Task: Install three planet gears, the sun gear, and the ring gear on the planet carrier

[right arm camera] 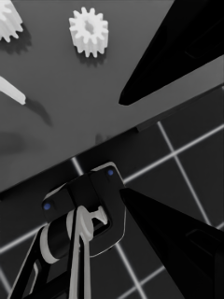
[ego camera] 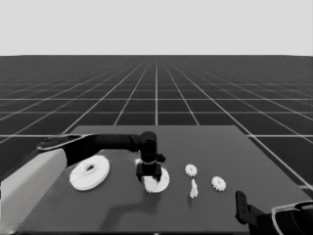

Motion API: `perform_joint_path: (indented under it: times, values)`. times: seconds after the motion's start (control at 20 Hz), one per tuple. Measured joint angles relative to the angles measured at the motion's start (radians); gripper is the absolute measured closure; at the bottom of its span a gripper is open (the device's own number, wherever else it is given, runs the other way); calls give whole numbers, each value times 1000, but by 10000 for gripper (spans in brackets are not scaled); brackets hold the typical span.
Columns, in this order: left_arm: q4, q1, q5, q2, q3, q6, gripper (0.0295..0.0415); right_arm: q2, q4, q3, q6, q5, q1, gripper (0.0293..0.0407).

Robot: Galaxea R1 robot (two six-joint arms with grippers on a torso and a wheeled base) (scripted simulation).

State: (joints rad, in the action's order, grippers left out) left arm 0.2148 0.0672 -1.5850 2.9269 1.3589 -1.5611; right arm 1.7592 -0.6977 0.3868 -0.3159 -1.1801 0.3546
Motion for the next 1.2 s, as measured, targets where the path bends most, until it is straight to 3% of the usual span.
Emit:
perform_joint_path:
  times: [0.05, 0.15, 0.45, 0.55, 0.65, 0.95, 1.0, 1.05, 1.2]
  values:
    - [-106, -123, -2, -4, -37, -32, 326, 0, 0, 0, 0, 0, 0, 315]
    - [-210, -240, 10, 0, -30, -30, 326, 0, 0, 0, 0, 0, 0, 315]
    - [-262, -292, 15, 4, -12, -15, 326, 0, 0, 0, 0, 0, 0, 315]
    - [-256, -287, 3, -44, 282, 330, 326, 0, 0, 0, 0, 0, 0, 315]
    - [-252, -284, -1, -19, 450, 467, 326, 0, 0, 0, 0, 0, 0, 315]
    - [-249, -281, -2, 10, 556, 546, 326, 0, 0, 0, 0, 0, 0, 315]
    - [-123, -168, 76, 8, 551, 544, 326, 0, 0, 0, 0, 0, 0, 315]
    - [-48, -56, 124, 24, 595, 566, 326, 0, 0, 0, 0, 0, 0, 315]
    - [17, 52, 196, 80, 742, 641, 326, 0, 0, 0, 0, 0, 0, 315]
